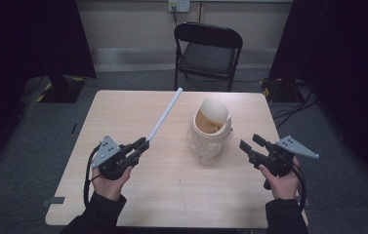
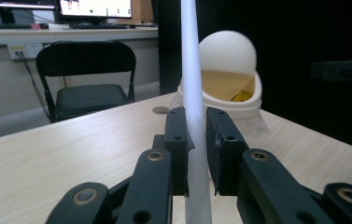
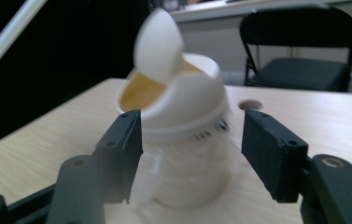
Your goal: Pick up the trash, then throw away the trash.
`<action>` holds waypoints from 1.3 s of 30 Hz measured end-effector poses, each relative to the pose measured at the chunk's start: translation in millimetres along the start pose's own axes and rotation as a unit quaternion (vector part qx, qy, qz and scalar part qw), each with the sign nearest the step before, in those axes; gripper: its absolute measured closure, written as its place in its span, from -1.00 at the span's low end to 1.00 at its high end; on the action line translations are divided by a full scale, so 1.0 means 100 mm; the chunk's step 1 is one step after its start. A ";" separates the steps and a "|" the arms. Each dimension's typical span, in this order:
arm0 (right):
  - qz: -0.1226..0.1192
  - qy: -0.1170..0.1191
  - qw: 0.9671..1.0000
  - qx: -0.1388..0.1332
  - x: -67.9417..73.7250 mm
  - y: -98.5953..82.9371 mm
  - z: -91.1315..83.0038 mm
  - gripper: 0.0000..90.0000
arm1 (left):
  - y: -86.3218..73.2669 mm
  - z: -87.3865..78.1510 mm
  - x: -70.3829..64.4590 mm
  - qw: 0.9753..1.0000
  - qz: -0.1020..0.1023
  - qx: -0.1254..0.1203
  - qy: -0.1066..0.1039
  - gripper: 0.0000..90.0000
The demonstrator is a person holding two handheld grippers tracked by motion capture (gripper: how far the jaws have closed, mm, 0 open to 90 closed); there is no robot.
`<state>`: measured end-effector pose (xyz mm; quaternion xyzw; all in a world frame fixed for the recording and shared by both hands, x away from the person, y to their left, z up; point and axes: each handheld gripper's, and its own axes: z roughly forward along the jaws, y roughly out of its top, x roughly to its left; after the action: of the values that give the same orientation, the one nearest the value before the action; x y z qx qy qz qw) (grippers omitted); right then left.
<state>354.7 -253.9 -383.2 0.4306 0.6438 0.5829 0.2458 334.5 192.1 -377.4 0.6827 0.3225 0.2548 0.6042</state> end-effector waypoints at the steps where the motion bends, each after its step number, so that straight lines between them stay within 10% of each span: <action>1: -0.002 0.004 1.000 -0.005 0.03 0.03 0.01 -0.15 | 0.01 0.00 -0.02 1.000 0.002 -0.002 -0.002 0.77; 27: 0.027 0.150 0.987 -0.053 0.71 0.44 0.57 -0.07 | -0.10 0.12 -0.54 0.995 0.052 -0.014 -0.080 0.77; 35: 0.045 0.186 0.980 -0.053 0.78 0.43 0.60 0.21 | -0.17 0.15 -0.59 0.995 0.058 0.001 -0.084 0.76; 39: 0.059 0.221 0.972 -0.049 0.86 0.41 0.61 0.74 | -0.22 0.18 -0.57 0.995 0.054 0.016 -0.085 0.72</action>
<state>372.4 -150.8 -339.6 0.3157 0.6263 0.7078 0.0838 307.1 139.1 -398.9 0.7279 0.2368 0.2232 0.6035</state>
